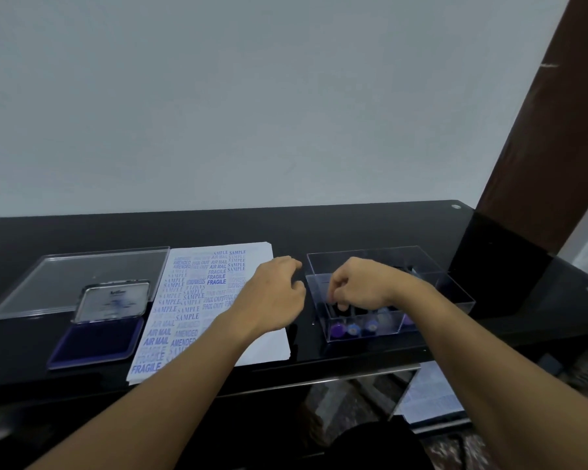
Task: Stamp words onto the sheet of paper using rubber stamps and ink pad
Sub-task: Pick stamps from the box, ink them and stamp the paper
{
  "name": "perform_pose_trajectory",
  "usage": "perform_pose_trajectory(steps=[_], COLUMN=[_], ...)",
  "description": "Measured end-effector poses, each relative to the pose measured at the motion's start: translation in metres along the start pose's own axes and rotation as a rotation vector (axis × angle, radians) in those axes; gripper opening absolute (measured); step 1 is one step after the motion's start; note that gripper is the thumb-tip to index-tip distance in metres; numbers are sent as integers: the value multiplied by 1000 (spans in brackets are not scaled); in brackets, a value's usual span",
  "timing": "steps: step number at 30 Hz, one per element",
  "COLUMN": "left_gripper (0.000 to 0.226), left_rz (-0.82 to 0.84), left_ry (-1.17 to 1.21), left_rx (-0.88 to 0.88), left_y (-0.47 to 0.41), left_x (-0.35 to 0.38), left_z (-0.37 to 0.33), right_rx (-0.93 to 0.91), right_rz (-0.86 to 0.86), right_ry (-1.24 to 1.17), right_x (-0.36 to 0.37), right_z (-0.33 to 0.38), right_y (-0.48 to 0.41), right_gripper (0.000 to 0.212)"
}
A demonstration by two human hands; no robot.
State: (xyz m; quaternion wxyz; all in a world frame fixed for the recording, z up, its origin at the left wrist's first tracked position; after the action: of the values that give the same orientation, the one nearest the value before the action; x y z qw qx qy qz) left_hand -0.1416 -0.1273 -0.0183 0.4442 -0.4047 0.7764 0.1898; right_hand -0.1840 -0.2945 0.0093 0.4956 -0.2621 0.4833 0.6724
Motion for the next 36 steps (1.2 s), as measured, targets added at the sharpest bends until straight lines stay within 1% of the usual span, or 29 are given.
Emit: perform_pose_trajectory(steps=[5, 11, 19, 22, 26, 27, 29, 33, 36], left_gripper=[43, 45, 47, 47, 47, 47, 47, 46, 46], left_rz=[32, 53, 70, 58, 37, 33, 27, 10, -11], left_ry=[-10, -4, -16, -33, -32, -30, -24, -7, 18], left_rx=[0, -8, -10, -19, -22, -25, -30, -35, -45], left_y=[15, 31, 46, 50, 53, 54, 55, 57, 60], left_x=[3, 4, 3, -2, -9, -11, -14, -21, -30], left_z=[6, 13, 20, 24, 30, 33, 37, 44, 51], right_rx=[10, 46, 55, 65, 99, 107, 105, 77, 65], right_rz=[97, 187, 211, 179, 98, 76, 24, -94, -162], right_ry=[125, 290, 292, 236, 76, 35, -12, -9, -16], right_x=[7, 10, 12, 13, 9, 7, 4, -2, -8], right_z=[10, 17, 24, 22, 22, 22, 19, 20, 28], right_y=[-1, 1, 2, 3, 7, 9, 10, 11, 10], right_gripper=[23, 37, 37, 35, 14, 12, 13, 12, 17])
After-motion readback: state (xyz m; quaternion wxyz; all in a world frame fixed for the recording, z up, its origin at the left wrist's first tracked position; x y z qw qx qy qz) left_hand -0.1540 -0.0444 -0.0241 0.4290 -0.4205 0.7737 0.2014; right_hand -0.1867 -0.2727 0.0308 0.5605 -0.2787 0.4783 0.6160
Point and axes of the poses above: each hand's wrist, its own y-axis away from the middle knuckle, its own x-axis out of the palm, z = x × y, the point moved 2 cm from there along -y, towards the middle knuckle, and after that the axes turned 9 degrees about z, right-handed, at the moved point
